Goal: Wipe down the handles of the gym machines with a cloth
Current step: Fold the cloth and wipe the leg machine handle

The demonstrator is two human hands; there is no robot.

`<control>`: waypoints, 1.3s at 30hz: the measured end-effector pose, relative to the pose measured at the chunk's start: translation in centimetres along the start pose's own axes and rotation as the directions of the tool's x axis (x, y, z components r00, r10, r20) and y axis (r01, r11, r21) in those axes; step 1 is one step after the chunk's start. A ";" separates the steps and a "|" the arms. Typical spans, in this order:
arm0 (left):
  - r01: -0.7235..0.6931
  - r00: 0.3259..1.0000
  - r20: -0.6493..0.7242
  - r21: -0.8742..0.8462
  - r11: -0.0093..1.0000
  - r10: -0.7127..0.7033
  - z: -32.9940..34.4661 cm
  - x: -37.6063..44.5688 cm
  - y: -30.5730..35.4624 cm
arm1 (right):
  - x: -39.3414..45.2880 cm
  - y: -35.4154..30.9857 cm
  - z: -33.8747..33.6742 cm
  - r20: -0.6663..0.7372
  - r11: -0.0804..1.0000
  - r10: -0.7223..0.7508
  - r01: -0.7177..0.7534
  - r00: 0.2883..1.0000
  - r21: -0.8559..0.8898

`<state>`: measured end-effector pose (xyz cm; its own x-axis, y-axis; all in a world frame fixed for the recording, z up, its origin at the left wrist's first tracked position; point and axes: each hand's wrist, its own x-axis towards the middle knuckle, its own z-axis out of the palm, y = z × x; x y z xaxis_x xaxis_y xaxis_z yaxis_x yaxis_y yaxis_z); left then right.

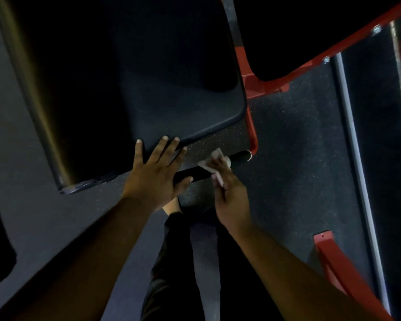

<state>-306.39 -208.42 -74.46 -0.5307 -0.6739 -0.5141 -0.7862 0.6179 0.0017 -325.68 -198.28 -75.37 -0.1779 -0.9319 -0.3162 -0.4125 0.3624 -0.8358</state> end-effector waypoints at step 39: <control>0.012 1.000 0.004 0.015 1.000 -0.012 0.1 0.2 0.2 | 1.5 -0.5 -0.6 0.095 0.999 0.014 -0.010 0.995 -0.047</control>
<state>-306.60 -208.41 -74.66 -0.5199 -0.6799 -0.5173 -0.7879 0.6155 -0.0171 -326.32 -199.82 -75.17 -0.0978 -0.9240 -0.3696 -0.4526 0.3720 -0.8104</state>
